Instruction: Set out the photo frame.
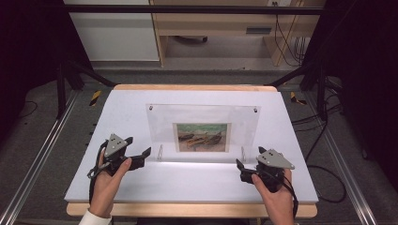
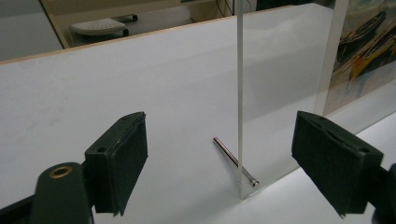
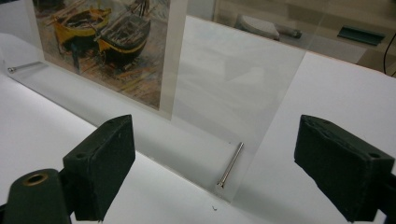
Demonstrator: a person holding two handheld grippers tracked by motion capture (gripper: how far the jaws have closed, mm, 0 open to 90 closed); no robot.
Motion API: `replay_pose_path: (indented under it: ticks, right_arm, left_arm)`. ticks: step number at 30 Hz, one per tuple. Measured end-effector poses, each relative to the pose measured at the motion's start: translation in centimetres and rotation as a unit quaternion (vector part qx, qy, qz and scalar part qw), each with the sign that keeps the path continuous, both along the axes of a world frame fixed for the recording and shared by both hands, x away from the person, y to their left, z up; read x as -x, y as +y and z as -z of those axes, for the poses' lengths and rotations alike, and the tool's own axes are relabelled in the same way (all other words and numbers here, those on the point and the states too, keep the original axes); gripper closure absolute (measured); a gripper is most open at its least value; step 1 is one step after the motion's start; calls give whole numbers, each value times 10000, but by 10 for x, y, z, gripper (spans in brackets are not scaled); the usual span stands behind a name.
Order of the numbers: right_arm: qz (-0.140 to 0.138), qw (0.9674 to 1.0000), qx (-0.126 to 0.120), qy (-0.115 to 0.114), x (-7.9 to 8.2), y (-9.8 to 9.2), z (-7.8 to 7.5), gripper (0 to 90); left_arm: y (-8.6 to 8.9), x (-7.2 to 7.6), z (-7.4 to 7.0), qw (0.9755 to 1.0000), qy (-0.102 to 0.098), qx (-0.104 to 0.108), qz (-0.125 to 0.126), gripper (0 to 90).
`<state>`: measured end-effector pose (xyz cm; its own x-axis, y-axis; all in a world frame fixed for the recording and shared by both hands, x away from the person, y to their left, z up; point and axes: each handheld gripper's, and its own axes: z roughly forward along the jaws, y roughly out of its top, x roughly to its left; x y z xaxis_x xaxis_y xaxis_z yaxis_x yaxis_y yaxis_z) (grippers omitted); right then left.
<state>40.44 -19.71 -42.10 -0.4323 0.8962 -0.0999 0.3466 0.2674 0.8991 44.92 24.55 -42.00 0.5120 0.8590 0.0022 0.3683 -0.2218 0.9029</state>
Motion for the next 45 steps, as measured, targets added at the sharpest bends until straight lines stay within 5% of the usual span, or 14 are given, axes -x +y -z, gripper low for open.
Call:
replay_pose_path:
  ticks: [14, 45]
  right_arm:
    - [22, 9998, 102, -153, 11, 2, -2, 100]
    - [290, 9995, 77, 86, 32, -33, 7, 87]
  left_arm:
    - [6, 7, -1, 10000, 19, -55, -49, 184]
    - [26, 14, 1, 9996, -144, -197, -114, 119]
